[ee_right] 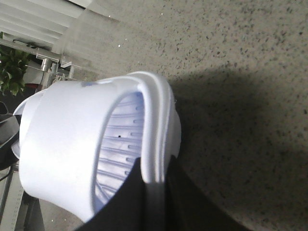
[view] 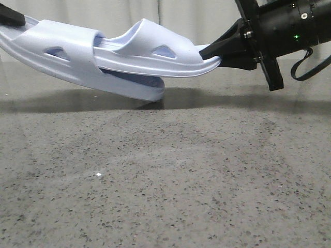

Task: Insert blue slippers together front up

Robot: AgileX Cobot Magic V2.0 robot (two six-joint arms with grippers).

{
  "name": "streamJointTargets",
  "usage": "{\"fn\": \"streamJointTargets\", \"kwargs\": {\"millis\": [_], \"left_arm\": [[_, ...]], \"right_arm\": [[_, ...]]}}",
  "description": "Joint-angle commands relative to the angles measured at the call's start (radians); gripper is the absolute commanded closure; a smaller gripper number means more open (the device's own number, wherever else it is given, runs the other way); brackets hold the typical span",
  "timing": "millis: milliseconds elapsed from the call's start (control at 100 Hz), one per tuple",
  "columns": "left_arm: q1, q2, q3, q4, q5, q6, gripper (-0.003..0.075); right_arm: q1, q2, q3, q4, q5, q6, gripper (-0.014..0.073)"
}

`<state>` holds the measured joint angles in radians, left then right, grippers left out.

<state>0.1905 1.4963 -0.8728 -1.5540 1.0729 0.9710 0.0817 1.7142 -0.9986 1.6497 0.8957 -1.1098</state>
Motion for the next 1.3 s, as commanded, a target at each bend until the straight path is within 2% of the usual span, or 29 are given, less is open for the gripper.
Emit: {"fn": "streamJointTargets", "kwargs": {"millis": [0, 90, 140, 430, 620, 850, 950, 1070, 1140, 1190, 1290], "left_arm": [[-0.001, -0.038, -0.022, -0.061, 0.165, -0.002, 0.0705], [0.030, -0.038, -0.022, -0.059, 0.157, -0.001, 0.0705], [0.047, -0.038, -0.022, -0.054, 0.149, -0.001, 0.0705], [0.078, -0.038, -0.022, -0.040, 0.066, -0.001, 0.0705], [0.008, -0.038, -0.022, -0.038, 0.007, 0.047, 0.0705], [-0.122, -0.038, -0.022, 0.016, -0.181, 0.073, 0.0695], [-0.146, -0.038, -0.022, 0.033, -0.203, 0.128, 0.0598], [-0.143, -0.038, -0.022, 0.070, -0.225, 0.130, 0.0356], [-0.131, -0.038, -0.022, 0.093, -0.235, 0.130, 0.0252], [-0.114, -0.040, -0.022, 0.102, -0.231, 0.130, 0.0232], [-0.063, -0.050, -0.026, 0.119, -0.188, 0.133, 0.0248]], "right_arm": [[0.012, -0.041, -0.034, 0.018, 0.171, -0.024, 0.0533], [-0.022, -0.041, -0.034, 0.009, 0.222, -0.024, 0.0421], [-0.048, -0.041, -0.034, 0.009, 0.255, -0.024, 0.0393], [-0.233, -0.046, -0.034, -0.002, 0.414, -0.024, 0.0389], [-0.272, -0.051, -0.034, -0.011, 0.414, -0.024, 0.0389], [-0.272, -0.051, -0.034, -0.011, 0.414, -0.024, 0.0389], [-0.275, -0.051, -0.034, -0.011, 0.414, -0.024, 0.0389], [-0.279, -0.051, -0.034, -0.011, 0.414, -0.024, 0.0389], [-0.281, -0.051, -0.034, -0.011, 0.414, -0.024, 0.0389], [-0.290, -0.051, -0.034, -0.011, 0.414, -0.024, 0.0389], [-0.315, -0.070, -0.034, -0.011, 0.414, -0.024, 0.0398]]}}
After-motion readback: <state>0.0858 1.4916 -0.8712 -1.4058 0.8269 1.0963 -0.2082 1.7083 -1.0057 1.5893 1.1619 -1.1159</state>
